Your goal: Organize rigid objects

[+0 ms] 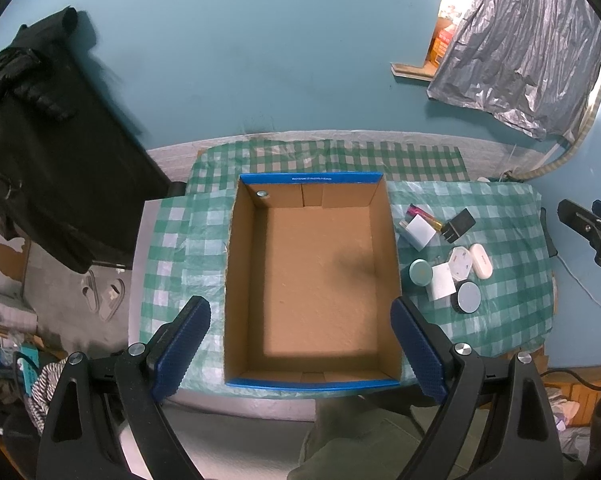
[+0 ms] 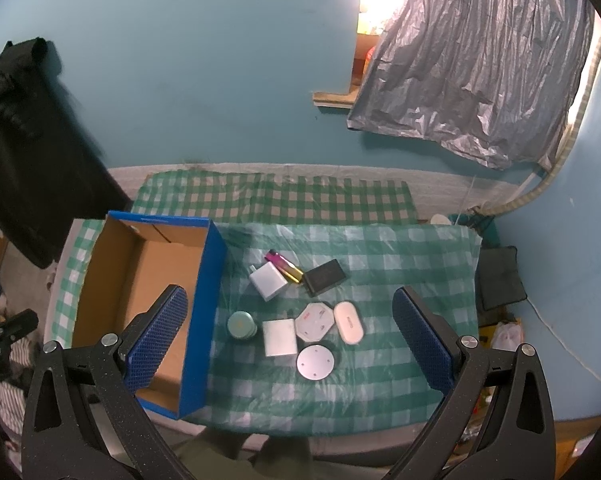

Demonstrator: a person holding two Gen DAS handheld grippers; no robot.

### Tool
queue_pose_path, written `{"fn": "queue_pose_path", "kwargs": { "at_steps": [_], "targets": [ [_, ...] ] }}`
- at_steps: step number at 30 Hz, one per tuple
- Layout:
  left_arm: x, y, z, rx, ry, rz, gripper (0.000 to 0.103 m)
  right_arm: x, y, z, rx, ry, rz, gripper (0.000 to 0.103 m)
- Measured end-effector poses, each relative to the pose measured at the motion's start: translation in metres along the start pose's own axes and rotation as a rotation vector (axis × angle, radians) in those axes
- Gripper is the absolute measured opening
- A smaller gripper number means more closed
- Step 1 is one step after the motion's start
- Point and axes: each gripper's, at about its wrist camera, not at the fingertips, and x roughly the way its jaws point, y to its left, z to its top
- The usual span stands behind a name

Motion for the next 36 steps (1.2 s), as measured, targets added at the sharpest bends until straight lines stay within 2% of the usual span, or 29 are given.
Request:
{"fn": "queue_pose_path", "kwargs": {
  "at_steps": [20,27,31,36],
  "targets": [
    [0.008,0.003,-0.004,-0.009,0.004,0.003,0.093,0.002,-0.002,-0.003,0.004,0.008,0.001,0.101],
    [0.02,0.011,0.005,-0.019,0.029,0.021,0.093,0.01,-0.014,-0.014,0.034,0.033,0.042,0.101],
    [0.026,0.017,0.008,-0.027,0.041,0.023,0.093,0.015,-0.02,-0.01,0.052,0.04,0.081,0.101],
    [0.041,0.029,0.009,-0.048,0.076,0.015,0.093,0.033,-0.03,-0.001,0.057,0.082,0.085,0.101]
  ]
}}
